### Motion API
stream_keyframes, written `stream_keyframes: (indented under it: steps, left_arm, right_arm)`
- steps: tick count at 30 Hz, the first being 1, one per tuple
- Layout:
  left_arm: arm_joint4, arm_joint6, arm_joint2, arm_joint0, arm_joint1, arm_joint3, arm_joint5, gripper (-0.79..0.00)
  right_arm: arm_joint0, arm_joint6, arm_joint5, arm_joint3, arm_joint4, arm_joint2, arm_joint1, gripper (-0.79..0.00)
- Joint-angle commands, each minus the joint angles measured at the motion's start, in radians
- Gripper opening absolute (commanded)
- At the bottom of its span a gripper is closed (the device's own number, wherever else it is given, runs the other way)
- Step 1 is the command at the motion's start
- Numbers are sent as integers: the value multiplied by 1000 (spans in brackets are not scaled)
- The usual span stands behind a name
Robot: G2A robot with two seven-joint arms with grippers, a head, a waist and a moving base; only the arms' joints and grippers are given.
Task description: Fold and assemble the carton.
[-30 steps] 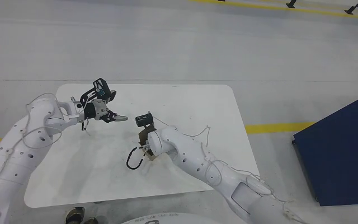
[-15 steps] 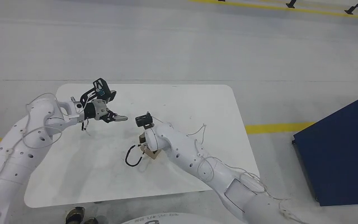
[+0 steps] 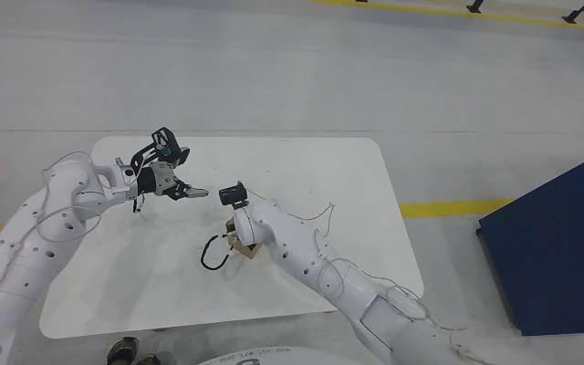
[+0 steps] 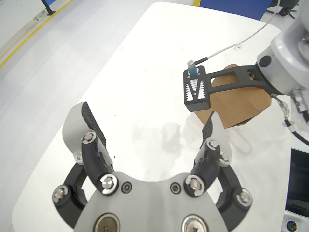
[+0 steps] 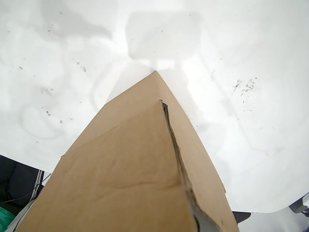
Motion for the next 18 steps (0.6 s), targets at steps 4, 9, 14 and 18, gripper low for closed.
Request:
stream_keyframes:
  steps: [4, 9, 14, 18]
  left_arm:
    - [0, 0, 0, 0, 0, 0, 0, 0]
    - [0, 0, 0, 0, 0, 0, 0, 0]
    - [0, 0, 0, 0, 0, 0, 0, 0]
    - [0, 0, 0, 0, 0, 0, 0, 0]
  right_arm:
    - [-30, 25, -25, -11, -47, 42, -8, -785]
    - [-17, 63, -63, 47, -51, 47, -34, -785]
    - [1, 73, -73, 91, -58, 50, -59, -785]
    - [6, 87, -87, 110, -72, 57, -75, -785]
